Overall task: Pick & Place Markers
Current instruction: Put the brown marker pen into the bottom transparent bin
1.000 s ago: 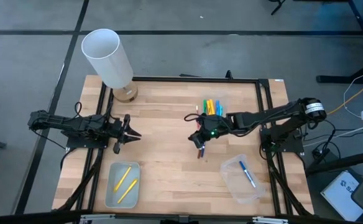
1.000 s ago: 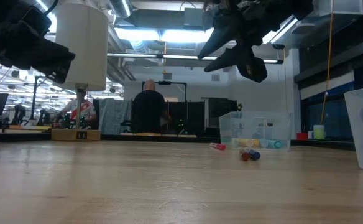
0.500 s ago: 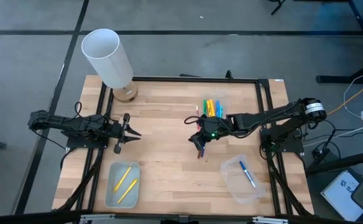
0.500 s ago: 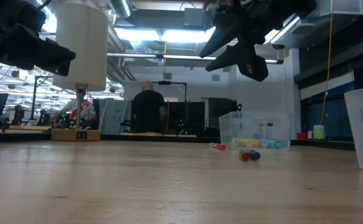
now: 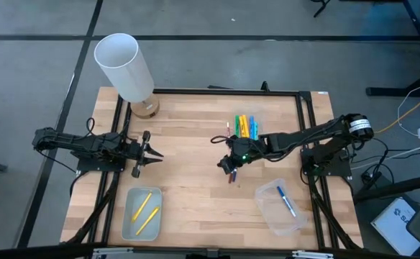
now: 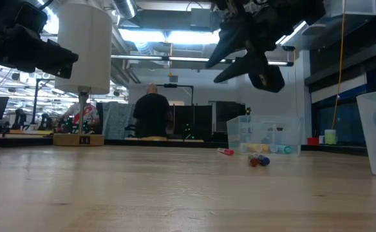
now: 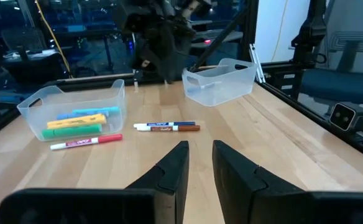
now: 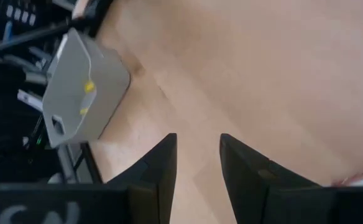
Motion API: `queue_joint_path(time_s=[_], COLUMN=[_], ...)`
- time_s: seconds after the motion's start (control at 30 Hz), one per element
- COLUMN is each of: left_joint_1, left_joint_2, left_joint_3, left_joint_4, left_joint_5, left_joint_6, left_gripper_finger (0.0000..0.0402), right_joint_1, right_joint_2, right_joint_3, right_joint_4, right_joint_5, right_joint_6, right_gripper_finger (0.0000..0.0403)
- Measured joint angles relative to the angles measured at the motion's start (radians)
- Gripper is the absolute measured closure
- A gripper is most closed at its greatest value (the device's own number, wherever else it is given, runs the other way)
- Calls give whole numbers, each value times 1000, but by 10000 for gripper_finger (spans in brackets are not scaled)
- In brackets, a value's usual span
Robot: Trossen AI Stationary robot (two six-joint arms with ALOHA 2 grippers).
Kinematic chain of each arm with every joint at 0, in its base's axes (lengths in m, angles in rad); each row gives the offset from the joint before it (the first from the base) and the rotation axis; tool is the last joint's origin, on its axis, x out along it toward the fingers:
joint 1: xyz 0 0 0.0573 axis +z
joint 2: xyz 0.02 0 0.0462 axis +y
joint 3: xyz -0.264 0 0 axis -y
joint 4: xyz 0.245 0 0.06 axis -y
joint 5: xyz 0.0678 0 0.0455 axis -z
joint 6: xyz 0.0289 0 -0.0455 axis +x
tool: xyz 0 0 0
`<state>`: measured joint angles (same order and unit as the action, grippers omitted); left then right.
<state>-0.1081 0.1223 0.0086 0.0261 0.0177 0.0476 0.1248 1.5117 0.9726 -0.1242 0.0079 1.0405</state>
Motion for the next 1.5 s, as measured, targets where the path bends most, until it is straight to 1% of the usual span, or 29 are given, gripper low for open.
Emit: queue_joint_path(time_s=[0.17, 0.33, 0.4, 0.47, 0.57, 0.63, 0.7, 0.9, 1.1, 1.2, 1.3, 1.5], left_joint_1=[0, 0, 0, 0, 0, 0, 0, 0, 0, 0, 0, 0], left_joint_2=[0, 0, 0, 0, 0, 0, 0, 0, 0, 0, 0, 0], left_joint_3=[0, 0, 0, 0, 0, 0, 0, 0, 0, 0, 0, 0], left_joint_4=[0, 0, 0, 0, 0, 0, 0, 0, 0, 0, 0, 0], left_joint_5=[0, 0, 0, 0, 0, 0, 0, 1, 1, 1, 1, 1], left_joint_6=[0, 0, 0, 0, 0, 0, 0, 0, 0, 0, 0, 0], left_gripper_finger=[333, 336, 335, 333, 332, 332, 334, 335, 332, 334, 336, 332], right_joint_1=[20, 25, 25, 25, 31, 40, 50, 82, 104, 101, 93, 67], right_joint_2=[39, 95, 108, 133, 185, 215, 237, 283, 323, 339, 354, 393], right_joint_3=[11, 79, 123, 185, 274, 321, 347, 352, 351, 352, 351, 351], right_joint_4=[-15, -75, -156, -282, -475, -550, -594, -619, -658, -675, -675, -674], right_joint_5=[-38, -38, -36, -26, 37, 75, 87, 91, 177, 183, 183, 176], right_joint_6=[13, -36, -64, -91, -107, -110, -110, -92, 73, 168, 227, 261], right_gripper_finger=[281, 281, 281, 281, 281, 281, 281, 281, 281, 281, 281, 281])
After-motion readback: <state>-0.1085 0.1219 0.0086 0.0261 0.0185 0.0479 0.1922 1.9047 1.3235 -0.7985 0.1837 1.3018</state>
